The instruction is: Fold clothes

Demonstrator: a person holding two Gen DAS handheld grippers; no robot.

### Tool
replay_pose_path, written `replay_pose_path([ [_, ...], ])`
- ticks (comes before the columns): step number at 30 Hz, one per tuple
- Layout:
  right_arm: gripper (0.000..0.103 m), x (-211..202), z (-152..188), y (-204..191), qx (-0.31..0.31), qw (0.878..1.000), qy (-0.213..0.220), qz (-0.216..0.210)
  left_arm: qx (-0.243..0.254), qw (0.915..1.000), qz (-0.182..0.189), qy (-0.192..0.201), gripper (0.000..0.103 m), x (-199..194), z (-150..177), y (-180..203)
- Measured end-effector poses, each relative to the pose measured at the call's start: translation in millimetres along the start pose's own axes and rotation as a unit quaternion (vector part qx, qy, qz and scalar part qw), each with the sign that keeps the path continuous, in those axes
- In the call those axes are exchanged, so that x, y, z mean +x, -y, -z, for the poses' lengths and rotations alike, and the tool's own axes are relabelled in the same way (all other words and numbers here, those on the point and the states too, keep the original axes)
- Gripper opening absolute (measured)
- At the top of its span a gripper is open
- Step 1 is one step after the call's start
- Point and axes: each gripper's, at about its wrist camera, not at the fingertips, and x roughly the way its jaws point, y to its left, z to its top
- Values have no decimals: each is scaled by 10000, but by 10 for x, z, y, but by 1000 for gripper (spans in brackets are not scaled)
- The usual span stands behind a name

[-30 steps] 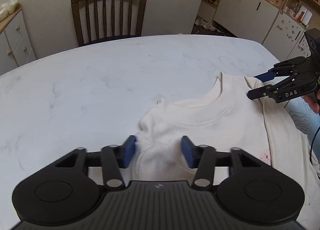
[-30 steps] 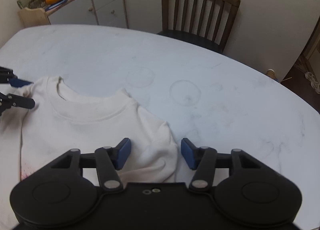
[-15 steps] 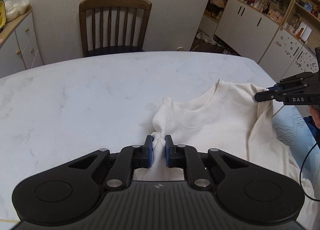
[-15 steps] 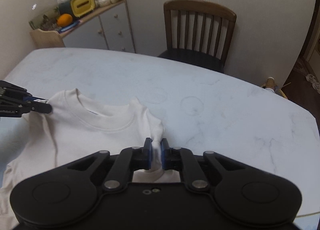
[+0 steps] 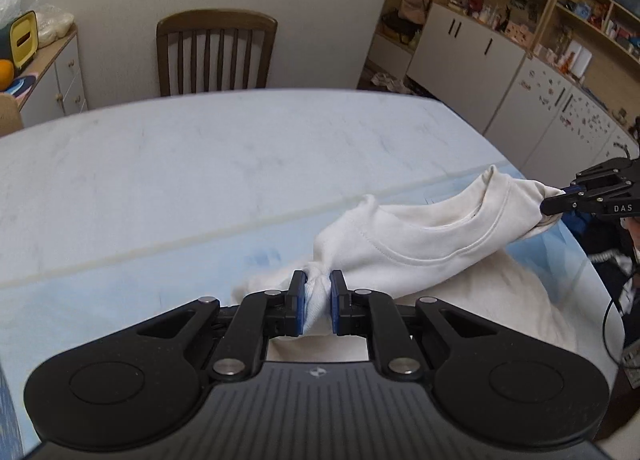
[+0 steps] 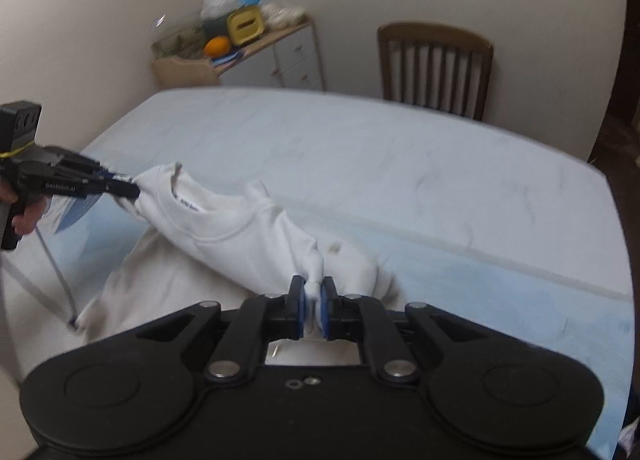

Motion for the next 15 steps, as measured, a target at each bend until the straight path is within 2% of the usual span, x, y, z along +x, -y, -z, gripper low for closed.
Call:
replay_pose_path([
  [4,103,-164,380,-171,137,9991,-303,-272,-64,9995,44,-306,10,-217,422,266],
  [8,103,-159,733,-297,237,9964,-638,-508,-98,9975,-18,-694,10,-191,780,483],
  [15,103,166,1169,-276,230,9931,-1039,-503,172,9937,-423,-1020,10,5,1014,651],
])
